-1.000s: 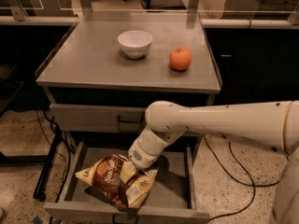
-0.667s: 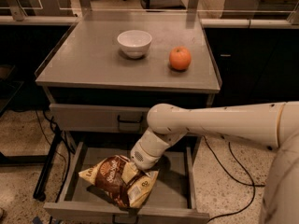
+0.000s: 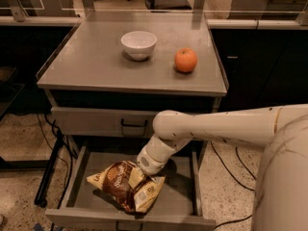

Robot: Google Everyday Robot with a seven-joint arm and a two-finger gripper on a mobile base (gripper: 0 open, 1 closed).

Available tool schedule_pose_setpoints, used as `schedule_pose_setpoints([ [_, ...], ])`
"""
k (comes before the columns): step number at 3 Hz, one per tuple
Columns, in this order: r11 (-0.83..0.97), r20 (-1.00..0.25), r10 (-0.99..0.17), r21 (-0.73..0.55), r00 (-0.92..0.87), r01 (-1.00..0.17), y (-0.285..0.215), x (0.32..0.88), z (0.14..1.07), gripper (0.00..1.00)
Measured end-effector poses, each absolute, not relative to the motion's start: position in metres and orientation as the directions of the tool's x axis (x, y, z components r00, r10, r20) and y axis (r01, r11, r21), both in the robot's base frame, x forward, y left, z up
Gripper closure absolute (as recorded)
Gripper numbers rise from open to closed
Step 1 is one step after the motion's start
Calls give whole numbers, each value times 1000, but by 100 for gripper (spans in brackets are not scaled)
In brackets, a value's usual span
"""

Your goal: Place brown chip bag into middle drawer

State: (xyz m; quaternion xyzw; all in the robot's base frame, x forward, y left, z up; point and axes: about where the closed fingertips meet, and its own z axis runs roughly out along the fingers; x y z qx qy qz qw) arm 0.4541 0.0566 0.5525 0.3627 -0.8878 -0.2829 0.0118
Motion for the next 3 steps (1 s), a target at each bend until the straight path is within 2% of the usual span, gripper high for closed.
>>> schedule_pose_setpoints([
  [3,667,-176,-577,462,-798,-584,56,477,518,100],
])
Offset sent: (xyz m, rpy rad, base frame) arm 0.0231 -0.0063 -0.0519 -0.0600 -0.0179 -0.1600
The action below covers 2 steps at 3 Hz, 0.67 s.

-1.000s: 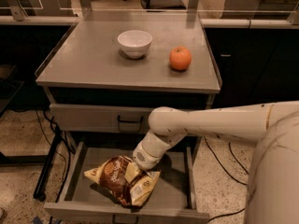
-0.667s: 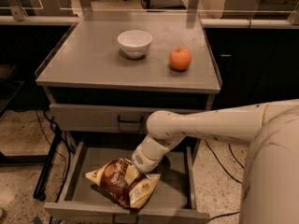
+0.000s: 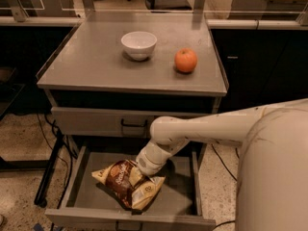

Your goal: Place brown chip bag into middle drawer

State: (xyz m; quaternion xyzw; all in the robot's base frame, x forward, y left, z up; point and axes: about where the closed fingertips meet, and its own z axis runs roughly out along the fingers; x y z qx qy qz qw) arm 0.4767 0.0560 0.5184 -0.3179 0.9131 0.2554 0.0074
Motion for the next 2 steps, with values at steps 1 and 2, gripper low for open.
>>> schedule_pose_setpoints([
  [1,679,-187,-563,451,-805,-580,58,488,512,100],
  [2,690,-197,-548,442,-813,-572,60,497,501,100],
])
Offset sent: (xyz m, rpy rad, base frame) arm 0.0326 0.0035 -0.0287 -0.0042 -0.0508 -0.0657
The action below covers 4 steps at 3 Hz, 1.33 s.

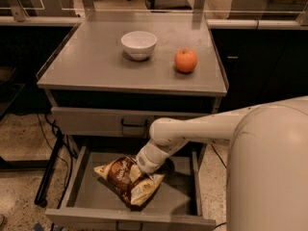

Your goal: Place brown chip bag into middle drawer

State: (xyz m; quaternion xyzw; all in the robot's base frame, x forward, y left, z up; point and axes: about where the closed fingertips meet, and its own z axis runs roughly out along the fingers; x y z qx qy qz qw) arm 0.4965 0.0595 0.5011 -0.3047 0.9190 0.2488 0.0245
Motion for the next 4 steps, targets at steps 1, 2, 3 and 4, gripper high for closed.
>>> schedule_pose_setpoints([
  [1,711,-192,-522,440,-831,-548,57,503,479,100],
  [2,728,-188,-505,432,-843,-532,52,511,468,100],
  [3,744,-190,-490,417,-851,-522,41,523,459,100],
  [4,759,-178,-466,423,-867,-495,31,527,441,100],
])
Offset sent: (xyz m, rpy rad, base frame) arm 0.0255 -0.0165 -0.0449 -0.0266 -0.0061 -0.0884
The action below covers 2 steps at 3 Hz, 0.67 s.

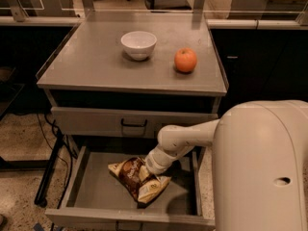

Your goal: Place brown chip bag into middle drawer

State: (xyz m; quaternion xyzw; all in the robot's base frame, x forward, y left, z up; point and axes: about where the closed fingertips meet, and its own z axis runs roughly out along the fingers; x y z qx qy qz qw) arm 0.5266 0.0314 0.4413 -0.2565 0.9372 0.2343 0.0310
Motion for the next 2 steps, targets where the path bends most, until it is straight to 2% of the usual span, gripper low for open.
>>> schedule_pose_setpoints([
  [2,763,-142,-453,450,-880,-465,30,507,414,100],
])
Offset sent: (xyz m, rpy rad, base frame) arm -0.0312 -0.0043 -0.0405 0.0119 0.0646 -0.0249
